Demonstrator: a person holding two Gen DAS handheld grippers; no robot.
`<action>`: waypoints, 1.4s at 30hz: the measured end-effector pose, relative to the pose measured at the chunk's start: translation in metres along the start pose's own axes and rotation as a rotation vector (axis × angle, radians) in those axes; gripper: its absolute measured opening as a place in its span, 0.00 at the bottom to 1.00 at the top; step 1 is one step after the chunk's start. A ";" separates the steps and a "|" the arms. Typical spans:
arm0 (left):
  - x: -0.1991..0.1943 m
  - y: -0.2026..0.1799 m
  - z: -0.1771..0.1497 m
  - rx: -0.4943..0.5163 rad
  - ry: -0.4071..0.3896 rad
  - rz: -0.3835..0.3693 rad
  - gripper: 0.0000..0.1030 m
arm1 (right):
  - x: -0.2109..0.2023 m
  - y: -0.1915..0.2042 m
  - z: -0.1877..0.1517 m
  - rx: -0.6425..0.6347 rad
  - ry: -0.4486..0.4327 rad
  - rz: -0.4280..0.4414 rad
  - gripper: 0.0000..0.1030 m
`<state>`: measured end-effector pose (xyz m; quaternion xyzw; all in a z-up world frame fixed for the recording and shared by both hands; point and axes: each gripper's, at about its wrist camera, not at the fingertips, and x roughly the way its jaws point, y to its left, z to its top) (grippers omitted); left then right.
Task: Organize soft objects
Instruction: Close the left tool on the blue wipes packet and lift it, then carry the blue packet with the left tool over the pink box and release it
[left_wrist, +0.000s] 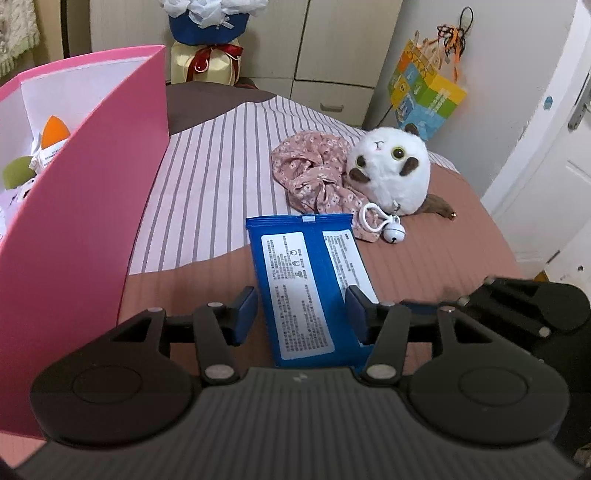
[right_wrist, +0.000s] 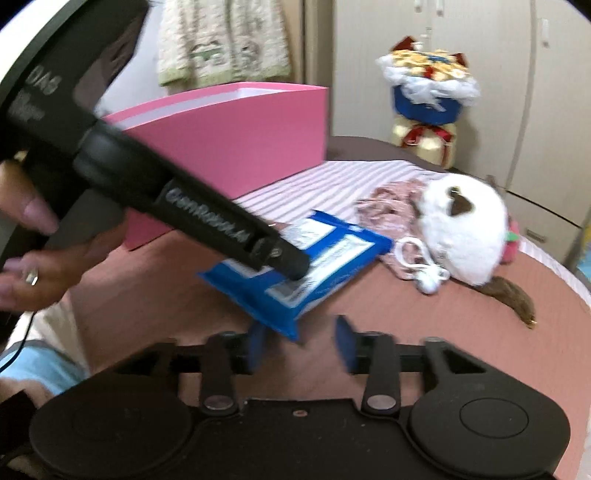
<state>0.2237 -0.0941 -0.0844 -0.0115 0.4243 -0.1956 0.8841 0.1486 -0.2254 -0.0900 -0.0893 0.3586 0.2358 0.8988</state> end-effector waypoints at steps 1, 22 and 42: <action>0.001 0.001 0.000 -0.002 0.004 0.003 0.52 | 0.000 -0.001 -0.001 0.000 -0.004 -0.007 0.59; -0.011 -0.004 -0.010 0.032 0.039 -0.108 0.36 | 0.014 0.033 0.000 0.068 -0.069 -0.039 0.65; -0.114 -0.012 -0.036 0.106 0.104 -0.164 0.37 | -0.057 0.080 0.019 0.126 0.029 0.049 0.63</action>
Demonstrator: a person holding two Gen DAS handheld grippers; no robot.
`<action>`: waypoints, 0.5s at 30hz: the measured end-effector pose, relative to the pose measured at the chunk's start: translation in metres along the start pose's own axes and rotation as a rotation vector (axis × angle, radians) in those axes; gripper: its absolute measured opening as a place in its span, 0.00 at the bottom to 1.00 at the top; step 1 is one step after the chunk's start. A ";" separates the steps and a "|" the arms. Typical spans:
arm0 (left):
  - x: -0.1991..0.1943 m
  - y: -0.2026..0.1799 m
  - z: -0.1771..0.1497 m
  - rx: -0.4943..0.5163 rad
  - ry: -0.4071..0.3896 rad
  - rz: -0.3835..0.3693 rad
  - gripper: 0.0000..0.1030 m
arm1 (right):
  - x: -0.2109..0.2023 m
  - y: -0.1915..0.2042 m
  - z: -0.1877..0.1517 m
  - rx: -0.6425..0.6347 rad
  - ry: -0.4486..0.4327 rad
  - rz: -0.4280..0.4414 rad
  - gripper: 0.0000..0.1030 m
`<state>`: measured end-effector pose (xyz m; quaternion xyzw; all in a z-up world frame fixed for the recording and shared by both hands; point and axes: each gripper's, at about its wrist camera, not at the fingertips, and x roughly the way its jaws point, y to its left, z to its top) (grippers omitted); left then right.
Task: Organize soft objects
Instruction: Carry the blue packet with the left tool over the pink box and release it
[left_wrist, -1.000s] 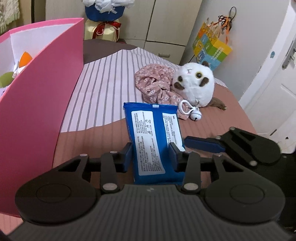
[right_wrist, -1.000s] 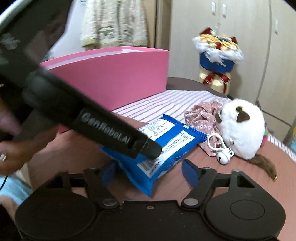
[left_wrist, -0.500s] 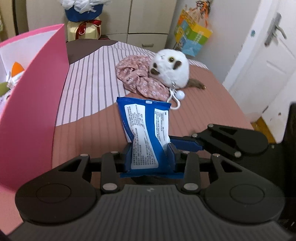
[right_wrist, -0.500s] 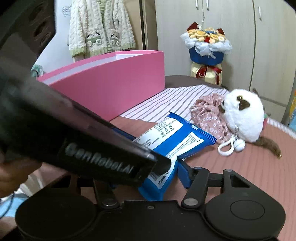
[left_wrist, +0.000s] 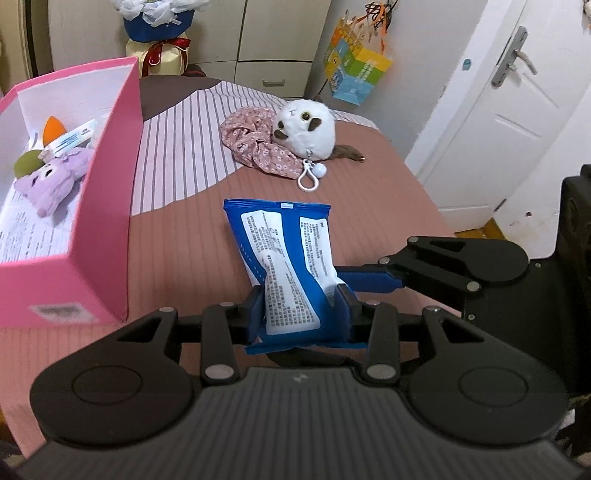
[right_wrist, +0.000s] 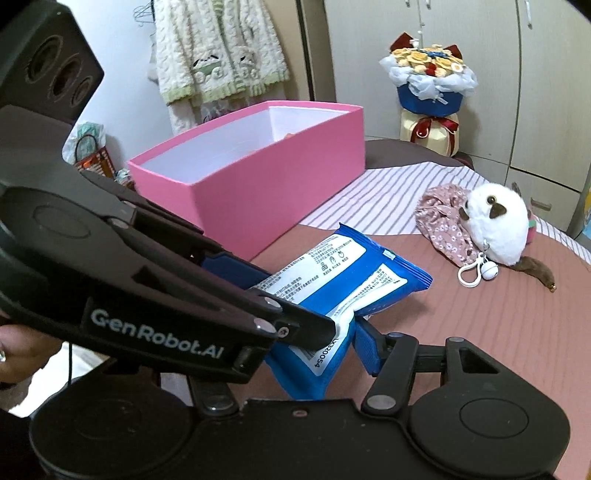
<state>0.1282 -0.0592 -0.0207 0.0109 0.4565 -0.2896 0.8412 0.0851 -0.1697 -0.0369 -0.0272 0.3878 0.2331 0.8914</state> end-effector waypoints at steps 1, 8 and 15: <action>-0.006 0.000 -0.002 0.000 0.000 -0.006 0.37 | -0.004 0.005 0.001 -0.010 0.003 -0.001 0.63; -0.054 0.003 -0.016 0.013 -0.062 -0.047 0.40 | -0.035 0.041 0.010 -0.118 -0.021 -0.008 0.63; -0.102 0.012 -0.026 0.019 -0.123 -0.048 0.40 | -0.058 0.080 0.021 -0.241 -0.076 -0.015 0.64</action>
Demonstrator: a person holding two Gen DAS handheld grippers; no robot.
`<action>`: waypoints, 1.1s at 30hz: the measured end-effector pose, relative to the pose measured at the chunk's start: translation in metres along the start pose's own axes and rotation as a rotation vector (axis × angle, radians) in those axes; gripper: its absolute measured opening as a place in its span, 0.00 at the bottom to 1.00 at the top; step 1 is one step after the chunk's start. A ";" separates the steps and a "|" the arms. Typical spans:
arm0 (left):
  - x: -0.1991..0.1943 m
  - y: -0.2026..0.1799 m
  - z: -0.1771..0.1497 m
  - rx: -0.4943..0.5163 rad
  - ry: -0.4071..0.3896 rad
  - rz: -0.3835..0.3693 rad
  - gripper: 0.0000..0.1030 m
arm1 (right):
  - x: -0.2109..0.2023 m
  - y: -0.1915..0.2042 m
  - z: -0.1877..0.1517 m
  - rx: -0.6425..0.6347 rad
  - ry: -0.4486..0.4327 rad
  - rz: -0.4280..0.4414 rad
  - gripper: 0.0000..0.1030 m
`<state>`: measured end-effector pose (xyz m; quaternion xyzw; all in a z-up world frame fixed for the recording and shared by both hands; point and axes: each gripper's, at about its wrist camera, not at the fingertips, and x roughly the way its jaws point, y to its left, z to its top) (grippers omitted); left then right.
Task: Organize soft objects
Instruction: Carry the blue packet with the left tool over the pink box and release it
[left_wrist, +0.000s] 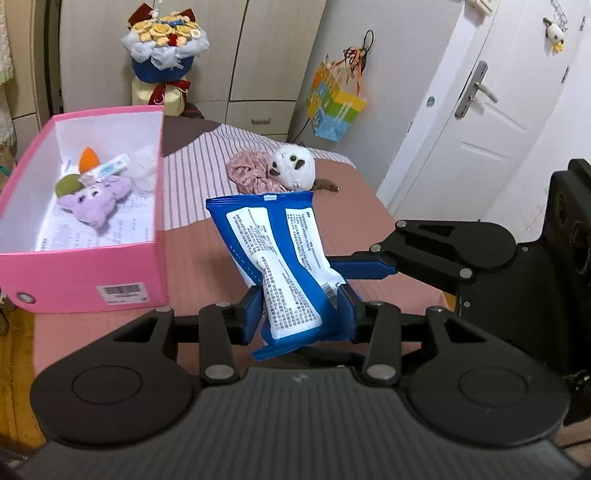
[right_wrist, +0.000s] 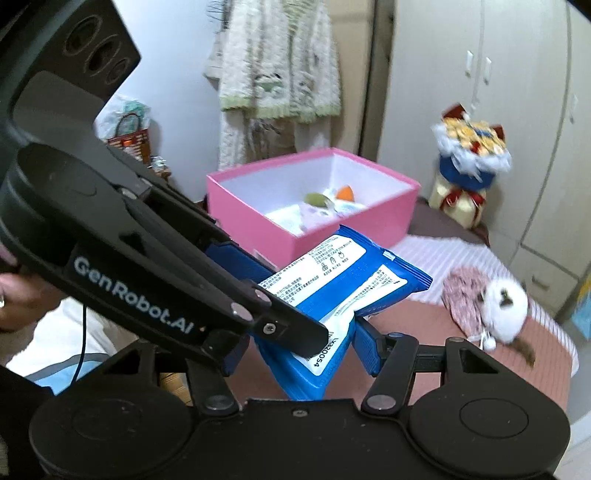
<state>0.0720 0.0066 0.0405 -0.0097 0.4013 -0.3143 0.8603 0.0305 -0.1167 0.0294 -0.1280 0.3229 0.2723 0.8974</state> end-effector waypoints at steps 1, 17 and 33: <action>-0.007 0.002 0.001 -0.001 -0.007 0.002 0.40 | -0.002 0.004 0.004 -0.014 -0.005 0.004 0.64; -0.043 0.084 0.042 -0.127 -0.192 0.135 0.44 | 0.048 0.009 0.082 -0.090 -0.191 0.070 0.64; 0.027 0.177 0.074 -0.295 -0.101 0.278 0.44 | 0.179 -0.035 0.127 -0.091 -0.030 0.308 0.65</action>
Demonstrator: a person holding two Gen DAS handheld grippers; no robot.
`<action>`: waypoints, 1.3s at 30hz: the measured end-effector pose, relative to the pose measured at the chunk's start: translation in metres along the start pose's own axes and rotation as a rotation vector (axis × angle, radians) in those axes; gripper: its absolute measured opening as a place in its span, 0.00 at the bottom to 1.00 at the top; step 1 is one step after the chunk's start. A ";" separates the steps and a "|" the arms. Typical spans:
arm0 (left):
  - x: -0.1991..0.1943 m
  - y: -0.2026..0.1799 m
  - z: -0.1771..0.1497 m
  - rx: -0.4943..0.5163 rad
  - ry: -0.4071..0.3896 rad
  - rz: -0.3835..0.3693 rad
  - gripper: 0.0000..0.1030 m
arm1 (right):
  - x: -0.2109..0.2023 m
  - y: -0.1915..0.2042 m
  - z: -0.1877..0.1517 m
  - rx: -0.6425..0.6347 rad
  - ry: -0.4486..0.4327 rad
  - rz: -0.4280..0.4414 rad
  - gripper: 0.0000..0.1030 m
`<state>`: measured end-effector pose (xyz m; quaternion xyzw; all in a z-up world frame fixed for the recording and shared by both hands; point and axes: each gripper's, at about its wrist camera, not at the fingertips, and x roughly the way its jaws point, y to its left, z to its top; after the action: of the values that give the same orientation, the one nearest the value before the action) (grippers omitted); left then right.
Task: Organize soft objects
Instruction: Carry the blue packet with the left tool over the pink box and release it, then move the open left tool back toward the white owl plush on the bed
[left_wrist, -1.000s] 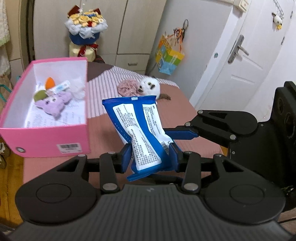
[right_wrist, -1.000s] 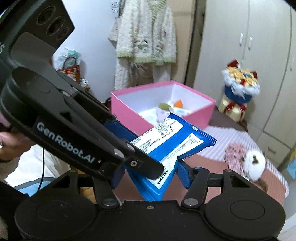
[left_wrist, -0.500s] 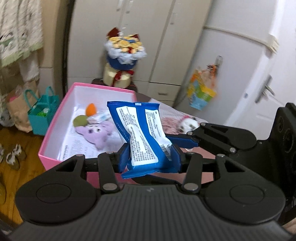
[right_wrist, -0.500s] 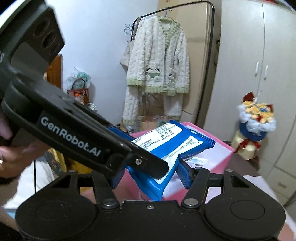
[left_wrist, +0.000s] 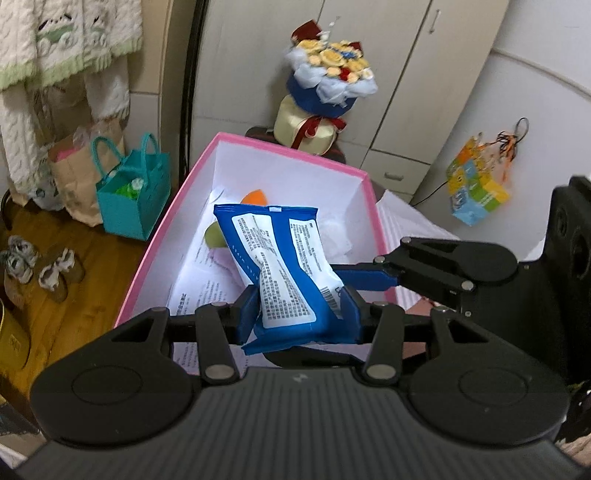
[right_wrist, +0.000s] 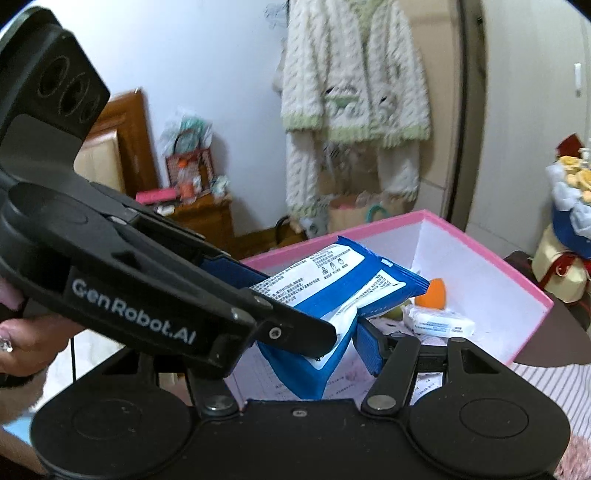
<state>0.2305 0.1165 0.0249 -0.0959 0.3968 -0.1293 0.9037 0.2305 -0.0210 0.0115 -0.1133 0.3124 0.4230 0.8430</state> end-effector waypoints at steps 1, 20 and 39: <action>0.003 0.002 0.000 -0.006 0.006 0.003 0.44 | 0.003 -0.001 0.001 -0.011 0.014 0.005 0.65; 0.005 0.010 -0.007 0.046 -0.002 0.013 0.48 | 0.017 0.004 0.000 -0.054 0.118 -0.107 0.72; -0.091 -0.043 -0.041 0.273 -0.072 -0.084 0.56 | -0.084 0.039 -0.017 -0.012 0.071 -0.269 0.75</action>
<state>0.1340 0.1012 0.0728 0.0066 0.3385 -0.2162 0.9158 0.1550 -0.0592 0.0535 -0.1740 0.3214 0.3036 0.8799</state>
